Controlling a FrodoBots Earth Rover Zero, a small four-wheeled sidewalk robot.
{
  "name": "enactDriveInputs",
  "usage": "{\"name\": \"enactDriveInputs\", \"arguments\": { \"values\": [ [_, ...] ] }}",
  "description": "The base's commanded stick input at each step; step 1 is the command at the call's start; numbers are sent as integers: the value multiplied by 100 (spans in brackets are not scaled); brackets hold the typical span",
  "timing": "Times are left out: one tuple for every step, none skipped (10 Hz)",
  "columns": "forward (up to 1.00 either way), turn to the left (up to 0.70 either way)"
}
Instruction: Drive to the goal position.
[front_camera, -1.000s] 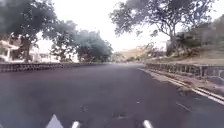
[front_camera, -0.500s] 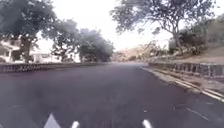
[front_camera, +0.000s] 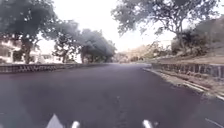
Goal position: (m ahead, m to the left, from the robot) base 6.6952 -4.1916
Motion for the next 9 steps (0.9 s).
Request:
{"name": "enactDriveInputs", "arguments": {
  "values": [
    [70, -24],
    [70, -35],
    [70, -35],
    [70, -35],
    [70, -35],
    [70, -35],
    [70, -35],
    [70, -35],
    [70, -35]
  ]
}}
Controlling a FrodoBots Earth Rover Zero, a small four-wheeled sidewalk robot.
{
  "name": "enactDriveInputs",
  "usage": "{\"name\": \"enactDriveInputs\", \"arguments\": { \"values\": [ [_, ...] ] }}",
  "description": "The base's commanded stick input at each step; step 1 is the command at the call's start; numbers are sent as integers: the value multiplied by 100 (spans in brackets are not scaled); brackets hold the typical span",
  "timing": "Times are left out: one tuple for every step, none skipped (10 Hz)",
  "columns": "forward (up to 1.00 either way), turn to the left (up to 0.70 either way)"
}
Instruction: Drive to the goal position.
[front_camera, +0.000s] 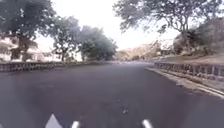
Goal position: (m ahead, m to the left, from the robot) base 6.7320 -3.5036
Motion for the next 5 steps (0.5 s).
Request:
{"name": "enactDriveInputs", "arguments": {
  "values": [
    [70, -35],
    [70, -35],
    [70, -35],
    [70, -35],
    [70, -35]
  ]
}}
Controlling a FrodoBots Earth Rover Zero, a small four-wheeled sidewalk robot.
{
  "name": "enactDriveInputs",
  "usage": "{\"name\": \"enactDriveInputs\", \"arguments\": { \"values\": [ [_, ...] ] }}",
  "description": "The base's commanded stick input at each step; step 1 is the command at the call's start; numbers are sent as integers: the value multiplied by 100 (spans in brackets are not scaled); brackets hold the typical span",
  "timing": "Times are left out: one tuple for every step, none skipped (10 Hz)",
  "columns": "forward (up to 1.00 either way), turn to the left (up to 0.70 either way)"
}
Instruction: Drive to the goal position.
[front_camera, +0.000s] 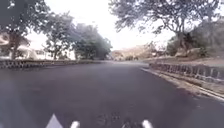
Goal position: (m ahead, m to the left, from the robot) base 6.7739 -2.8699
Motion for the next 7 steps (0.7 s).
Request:
{"name": "enactDriveInputs", "arguments": {
  "values": [
    [70, -35],
    [70, -35],
    [70, -35],
    [70, -35],
    [70, -35],
    [70, -35],
    [70, -35]
  ]
}}
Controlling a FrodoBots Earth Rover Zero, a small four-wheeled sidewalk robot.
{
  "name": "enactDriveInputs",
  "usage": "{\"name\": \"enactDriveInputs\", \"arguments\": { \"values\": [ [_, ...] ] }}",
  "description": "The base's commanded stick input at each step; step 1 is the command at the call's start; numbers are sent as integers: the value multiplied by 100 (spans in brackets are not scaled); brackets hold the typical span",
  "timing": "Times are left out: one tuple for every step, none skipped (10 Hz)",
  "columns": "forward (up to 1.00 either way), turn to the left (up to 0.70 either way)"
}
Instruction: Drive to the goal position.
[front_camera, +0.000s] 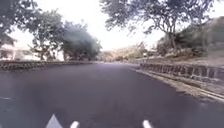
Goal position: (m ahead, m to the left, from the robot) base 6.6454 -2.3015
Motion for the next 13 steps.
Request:
{"name": "enactDriveInputs", "arguments": {
  "values": [
    [70, -35],
    [70, -4],
    [70, 0],
    [70, 0],
    [70, 0],
    [70, 0],
    [70, 0],
    [70, 0],
    [70, 0],
    [70, 0],
    [70, 0],
    [70, 0],
    [70, 0]
  ]
}}
